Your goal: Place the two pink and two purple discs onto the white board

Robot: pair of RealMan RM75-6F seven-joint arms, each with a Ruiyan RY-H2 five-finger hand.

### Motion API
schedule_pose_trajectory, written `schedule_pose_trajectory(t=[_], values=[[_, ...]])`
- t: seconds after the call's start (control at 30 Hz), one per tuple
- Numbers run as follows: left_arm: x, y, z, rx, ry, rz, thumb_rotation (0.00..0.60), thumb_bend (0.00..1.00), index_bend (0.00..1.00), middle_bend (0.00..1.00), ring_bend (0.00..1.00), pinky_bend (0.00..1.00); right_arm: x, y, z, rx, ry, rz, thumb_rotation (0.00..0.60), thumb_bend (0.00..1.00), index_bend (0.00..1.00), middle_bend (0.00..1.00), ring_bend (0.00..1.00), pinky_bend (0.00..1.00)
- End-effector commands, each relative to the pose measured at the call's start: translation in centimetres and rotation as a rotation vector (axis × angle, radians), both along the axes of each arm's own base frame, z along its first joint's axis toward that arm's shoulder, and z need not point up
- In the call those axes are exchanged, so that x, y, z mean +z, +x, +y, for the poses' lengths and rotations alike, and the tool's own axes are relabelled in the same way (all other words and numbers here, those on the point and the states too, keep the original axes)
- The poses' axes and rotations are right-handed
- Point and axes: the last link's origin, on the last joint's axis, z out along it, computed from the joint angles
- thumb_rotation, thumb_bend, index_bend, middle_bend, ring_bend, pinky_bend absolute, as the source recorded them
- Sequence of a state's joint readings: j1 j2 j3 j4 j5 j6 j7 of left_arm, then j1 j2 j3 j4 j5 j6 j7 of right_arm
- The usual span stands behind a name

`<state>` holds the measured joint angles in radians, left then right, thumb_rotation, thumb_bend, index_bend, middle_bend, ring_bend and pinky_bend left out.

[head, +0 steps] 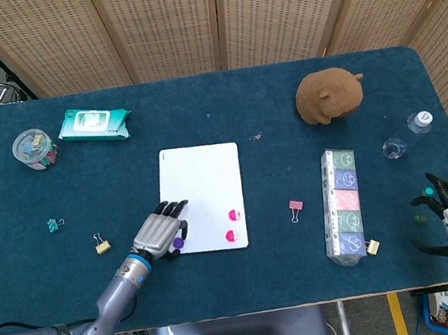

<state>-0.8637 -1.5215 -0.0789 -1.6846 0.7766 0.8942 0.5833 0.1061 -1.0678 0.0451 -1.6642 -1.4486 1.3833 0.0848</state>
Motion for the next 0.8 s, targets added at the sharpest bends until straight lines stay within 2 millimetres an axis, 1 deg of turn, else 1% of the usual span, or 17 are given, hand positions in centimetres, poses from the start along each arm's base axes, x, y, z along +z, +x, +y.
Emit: schedule_pose_trajectory(t=[0.03,0.13,0.27,0.33,0.4,0.43,0.53,0.67,0.8], values=[[-0.1,0.0,0.0,-0.001,0.001,0.000,0.600,0.33,0.41,0.00,0.00,0.00,0.0,0.0,0.0,-0.001,0.001,-0.001,0.600,0.18,0.32,0.00,0.00,0.00],[-0.1,0.0,-0.1,-0.005,0.005,-0.002,0.600,0.33,0.37,0.00,0.00,0.00,0.1,0.0,0.0,-0.002,-0.001,-0.001,0.600,0.18,0.32,0.00,0.00,0.00],[0.2,0.0,-0.2,-0.006,0.005,-0.004,0.600,0.33,0.36,0.00,0.00,0.00,0.1,0.0,0.0,-0.001,-0.002,-0.002,0.600,0.18,0.32,0.00,0.00,0.00],[0.6,-0.1,-0.2,-0.006,0.009,-0.008,0.600,0.33,0.36,0.00,0.00,0.00,0.1,0.0,0.0,-0.001,-0.001,-0.002,0.600,0.18,0.32,0.00,0.00,0.00],[1.4,-0.5,0.0,-0.005,0.032,-0.011,0.600,0.33,0.35,0.00,0.00,0.00,0.1,0.0,0.0,-0.002,0.000,-0.003,0.600,0.18,0.32,0.00,0.00,0.00],[2.4,-1.2,0.4,0.006,0.065,-0.008,0.600,0.33,0.35,0.00,0.00,0.00,0.1,0.0,0.0,-0.002,0.002,-0.003,0.600,0.18,0.32,0.00,0.00,0.00],[3.6,-2.7,0.9,0.030,0.102,-0.004,0.600,0.33,0.35,0.00,0.00,0.00,0.0,0.0,0.1,-0.001,0.003,-0.004,0.600,0.18,0.32,0.00,0.00,0.00],[4.2,-4.3,1.4,0.054,0.126,-0.014,0.600,0.32,0.32,0.00,0.00,0.00,0.0,0.1,0.1,0.000,0.006,-0.006,0.600,0.18,0.32,0.00,0.00,0.00],[3.8,-6.2,1.5,0.077,0.116,-0.012,0.600,0.32,0.31,0.00,0.00,0.00,-0.2,0.1,0.1,0.001,0.011,-0.004,0.600,0.18,0.32,0.00,0.00,0.00]])
